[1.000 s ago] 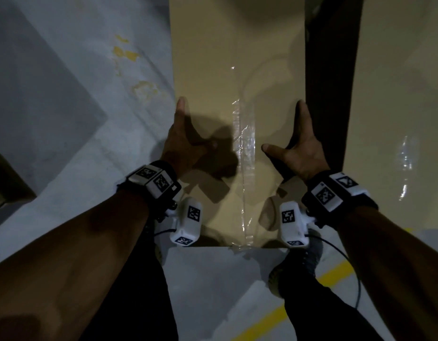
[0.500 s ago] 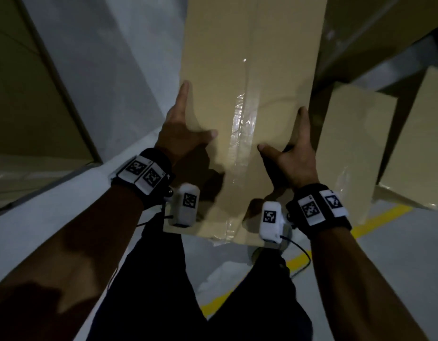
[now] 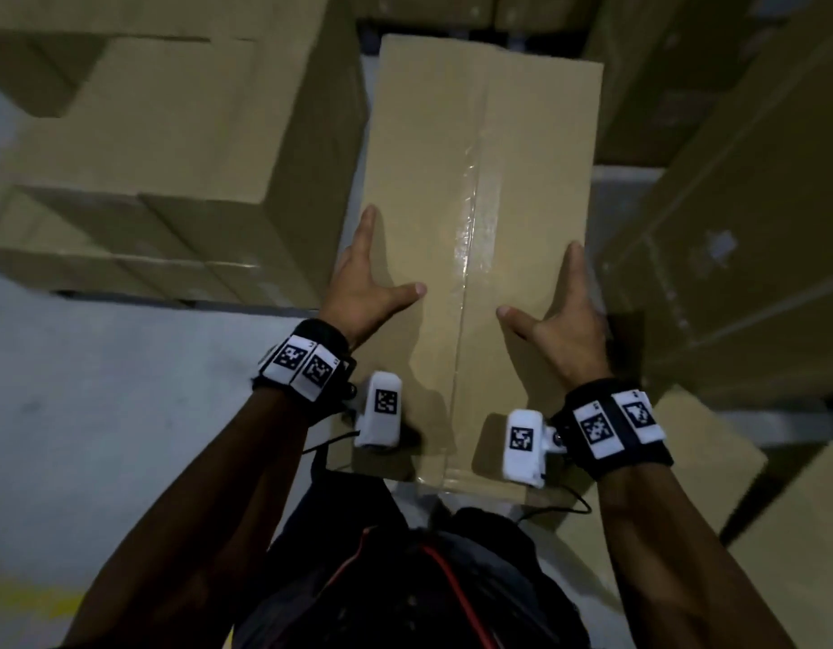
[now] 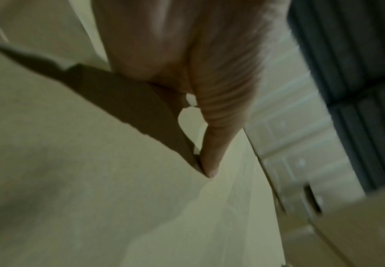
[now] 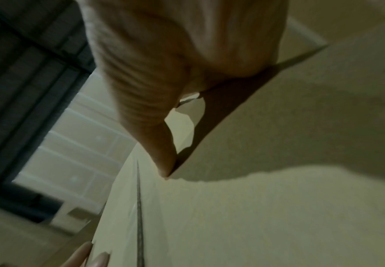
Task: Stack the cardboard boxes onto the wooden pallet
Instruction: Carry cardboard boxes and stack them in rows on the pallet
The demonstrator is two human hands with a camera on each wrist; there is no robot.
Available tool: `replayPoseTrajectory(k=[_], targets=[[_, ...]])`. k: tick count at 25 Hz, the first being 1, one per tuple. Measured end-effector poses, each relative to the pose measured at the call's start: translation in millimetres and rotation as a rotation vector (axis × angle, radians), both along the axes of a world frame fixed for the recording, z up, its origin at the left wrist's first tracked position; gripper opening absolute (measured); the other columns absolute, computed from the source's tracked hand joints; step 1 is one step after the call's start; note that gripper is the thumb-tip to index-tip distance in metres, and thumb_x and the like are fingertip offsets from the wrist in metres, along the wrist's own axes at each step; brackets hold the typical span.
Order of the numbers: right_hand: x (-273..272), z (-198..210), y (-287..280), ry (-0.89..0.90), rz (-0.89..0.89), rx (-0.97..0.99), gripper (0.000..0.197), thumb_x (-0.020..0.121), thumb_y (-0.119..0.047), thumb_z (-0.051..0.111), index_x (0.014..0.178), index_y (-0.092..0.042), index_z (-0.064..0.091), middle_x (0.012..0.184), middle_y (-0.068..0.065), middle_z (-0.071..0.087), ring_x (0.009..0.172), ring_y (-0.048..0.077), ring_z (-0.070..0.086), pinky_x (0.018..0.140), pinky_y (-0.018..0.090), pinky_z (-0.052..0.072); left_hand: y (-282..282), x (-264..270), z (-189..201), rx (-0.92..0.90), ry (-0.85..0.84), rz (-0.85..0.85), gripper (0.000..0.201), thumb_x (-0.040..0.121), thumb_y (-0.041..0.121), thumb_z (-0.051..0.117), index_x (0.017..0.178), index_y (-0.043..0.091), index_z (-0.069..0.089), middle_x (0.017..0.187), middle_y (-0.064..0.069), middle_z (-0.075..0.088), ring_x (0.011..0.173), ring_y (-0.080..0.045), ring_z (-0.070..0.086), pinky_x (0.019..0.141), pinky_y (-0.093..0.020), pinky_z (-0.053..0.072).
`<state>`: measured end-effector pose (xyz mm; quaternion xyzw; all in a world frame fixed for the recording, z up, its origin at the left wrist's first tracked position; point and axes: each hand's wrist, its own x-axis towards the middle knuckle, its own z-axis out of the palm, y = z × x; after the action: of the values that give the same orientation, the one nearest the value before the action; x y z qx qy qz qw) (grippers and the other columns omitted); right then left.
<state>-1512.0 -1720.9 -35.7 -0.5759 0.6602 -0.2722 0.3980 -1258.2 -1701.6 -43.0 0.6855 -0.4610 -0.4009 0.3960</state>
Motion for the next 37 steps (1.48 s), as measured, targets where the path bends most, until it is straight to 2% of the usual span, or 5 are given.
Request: replayPoseTrajectory(k=[3,11,24,30,37], targets=[[32.3,36.1,11.6,-0.002,0.17,-0.035,0.115,0.076,-0.035,0.085,0.157,-0.041,0.003,0.163,0.005,0.025,0.148,0.029,0.025,0.118,0.045,0.024,52.9,25.2,32.9,-0.034,0.031,0.184,0.116,0.071,0.029,0.086,0.153,0.048,0.007,0.162,-0.001,0.02,0.145,-0.018,0.024,0.116,-0.035,0.024],[165.2,97.3,77.5,-0.006,0.524,-0.068,0.112,0.076,-0.045,0.081,0.154,-0.05,0.002,0.159,0.004,0.033,0.144,0.031,0.033,0.116,0.046,0.03,196.2,127.9,81.3,-0.083,0.127,0.563,0.119,0.044,0.051,0.09,0.132,0.079,0.016,0.152,0.001,0.037,0.133,-0.028,0.046,0.102,-0.053,0.048],[444.2,95.6,246.1,-0.12,0.74,-0.032,0.116,0.071,-0.04,0.085,0.154,-0.05,0.005,0.163,-0.002,0.025,0.148,0.024,0.026,0.116,0.046,0.027,406.7,366.3,92.7,-0.088,0.011,0.835,0.115,0.051,0.057,0.079,0.148,0.055,0.016,0.16,0.005,0.027,0.144,-0.023,0.031,0.112,-0.053,0.038],[546.4,90.1,270.3,-0.193,0.836,0.059,0.117,0.067,-0.035,0.088,0.151,-0.056,0.009,0.165,-0.009,0.019,0.149,0.022,0.023,0.118,0.056,0.028,448.5,454.5,87.5,-0.069,0.041,0.899,0.117,0.043,0.065,0.077,0.142,0.06,0.014,0.156,0.002,0.034,0.137,-0.028,0.04,0.108,-0.055,0.041],[669.0,69.7,235.5,-0.172,0.883,0.08,0.115,0.074,-0.026,0.086,0.156,-0.045,0.007,0.164,-0.009,0.02,0.149,0.021,0.023,0.12,0.053,0.025,422.6,567.4,67.5,0.009,-0.043,0.924,0.119,0.047,0.068,0.072,0.148,0.054,0.011,0.158,0.002,0.031,0.138,-0.029,0.039,0.102,-0.057,0.045]])
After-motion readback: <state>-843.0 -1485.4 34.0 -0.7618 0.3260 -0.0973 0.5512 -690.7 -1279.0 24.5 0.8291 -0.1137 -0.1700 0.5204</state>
